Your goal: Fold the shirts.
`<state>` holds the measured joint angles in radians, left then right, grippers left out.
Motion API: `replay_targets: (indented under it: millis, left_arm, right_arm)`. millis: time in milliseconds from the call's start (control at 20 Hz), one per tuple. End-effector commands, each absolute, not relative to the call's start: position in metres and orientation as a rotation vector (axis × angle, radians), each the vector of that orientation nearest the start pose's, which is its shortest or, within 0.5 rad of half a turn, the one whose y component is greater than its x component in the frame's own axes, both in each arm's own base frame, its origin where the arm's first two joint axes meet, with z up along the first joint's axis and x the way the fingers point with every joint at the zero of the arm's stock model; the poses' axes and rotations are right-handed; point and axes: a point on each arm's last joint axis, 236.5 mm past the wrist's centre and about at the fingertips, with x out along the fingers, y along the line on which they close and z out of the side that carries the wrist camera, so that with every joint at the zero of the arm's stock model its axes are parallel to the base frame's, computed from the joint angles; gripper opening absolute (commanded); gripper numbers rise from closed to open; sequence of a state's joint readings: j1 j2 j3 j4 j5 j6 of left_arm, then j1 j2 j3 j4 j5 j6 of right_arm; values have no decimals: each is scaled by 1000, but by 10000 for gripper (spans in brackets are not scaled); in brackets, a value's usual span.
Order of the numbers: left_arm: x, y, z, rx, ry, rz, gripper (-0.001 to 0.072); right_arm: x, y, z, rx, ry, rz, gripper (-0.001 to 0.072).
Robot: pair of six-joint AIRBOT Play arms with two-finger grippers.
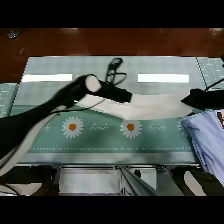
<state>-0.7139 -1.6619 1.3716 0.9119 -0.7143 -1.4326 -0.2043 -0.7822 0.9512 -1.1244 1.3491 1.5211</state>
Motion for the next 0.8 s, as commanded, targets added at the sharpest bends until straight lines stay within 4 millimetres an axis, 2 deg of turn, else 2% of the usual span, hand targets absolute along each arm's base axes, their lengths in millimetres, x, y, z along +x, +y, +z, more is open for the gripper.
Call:
replay_targets:
  millis: [0,150,250,300,400,500,550,650,750]
  left_arm:
    - [305,-498,-64,-186,1251,-893,22]
    - [255,-537,-73,-254,1411,-998,22]
    - [231,-550,-70,-273,1451,-1047,22]
    - [228,-552,-67,-274,1451,-1055,22]
    - [245,-545,-54,-286,1427,-1059,23]
    - [285,-521,-29,-305,1380,-1060,22]
    - [311,-499,-12,-306,1339,-1061,22]
    - [358,-440,20,-341,1316,-1021,22]
    - [397,-364,48,-318,1280,-931,22]
  right_arm:
    - [257,49,114,422,1051,167,20]
    - [259,54,122,432,1015,188,20]
    - [268,59,132,451,965,213,20]
    - [271,64,138,458,947,237,20]
    - [274,66,145,460,934,252,20]
    - [275,73,149,472,945,283,20]
    - [277,80,152,491,944,316,20]
    - [283,95,154,529,946,377,20]
    - [294,121,150,509,950,441,20]
